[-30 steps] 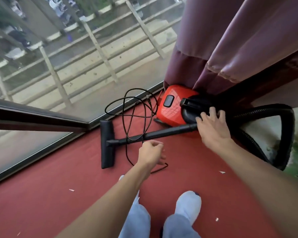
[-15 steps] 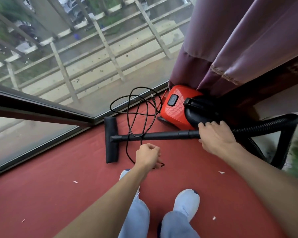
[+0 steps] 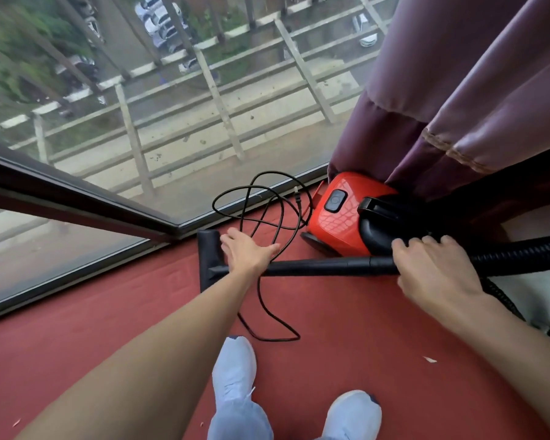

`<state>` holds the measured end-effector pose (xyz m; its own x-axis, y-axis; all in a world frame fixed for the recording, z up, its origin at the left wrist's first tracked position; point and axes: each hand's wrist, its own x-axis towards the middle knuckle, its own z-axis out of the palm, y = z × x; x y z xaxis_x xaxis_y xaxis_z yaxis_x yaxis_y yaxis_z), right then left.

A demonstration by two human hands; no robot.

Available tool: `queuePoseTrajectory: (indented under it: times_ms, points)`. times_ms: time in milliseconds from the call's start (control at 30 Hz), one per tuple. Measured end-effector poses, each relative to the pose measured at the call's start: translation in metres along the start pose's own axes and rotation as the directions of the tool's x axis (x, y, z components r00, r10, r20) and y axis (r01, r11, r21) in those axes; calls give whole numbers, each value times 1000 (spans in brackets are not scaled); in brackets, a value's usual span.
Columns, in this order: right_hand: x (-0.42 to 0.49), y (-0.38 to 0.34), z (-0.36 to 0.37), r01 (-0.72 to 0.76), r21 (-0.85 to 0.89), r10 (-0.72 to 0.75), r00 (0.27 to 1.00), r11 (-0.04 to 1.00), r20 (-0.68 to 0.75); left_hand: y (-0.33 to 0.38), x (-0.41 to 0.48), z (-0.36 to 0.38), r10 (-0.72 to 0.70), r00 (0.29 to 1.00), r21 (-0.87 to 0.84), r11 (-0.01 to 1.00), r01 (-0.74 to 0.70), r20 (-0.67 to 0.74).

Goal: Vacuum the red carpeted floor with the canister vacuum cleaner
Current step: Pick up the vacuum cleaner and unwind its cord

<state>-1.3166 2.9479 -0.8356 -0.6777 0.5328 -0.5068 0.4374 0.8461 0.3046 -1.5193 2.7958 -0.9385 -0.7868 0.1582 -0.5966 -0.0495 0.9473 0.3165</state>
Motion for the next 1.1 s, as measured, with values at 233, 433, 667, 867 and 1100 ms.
queuePoseTrajectory:
  times_ms: [233, 433, 667, 867, 1100]
  points:
    - [-1, 3, 5, 54, -46, -56, 998, 998, -39, -25, 55, 39, -53, 981, 141, 990, 26, 187]
    - [8, 9, 11, 44, -43, -49, 993, 998, -110, -31, 88, 58, -106, 959, 182, 981, 59, 261]
    - [21, 20, 38, 6, 12, -4, 986, 1000, -167, -34, 75, 63, -36, 988, 149, 989, 13, 148]
    - [19, 20, 42, -18, -25, 15, 993, 1000, -118, -29, 15, 19, 104, 985, 38, 994, -100, -137]
    - [17, 16, 46, -59, -35, 57, 997, 998, -51, -8, -45, -40, 347, 930, -395, 843, -366, -120]
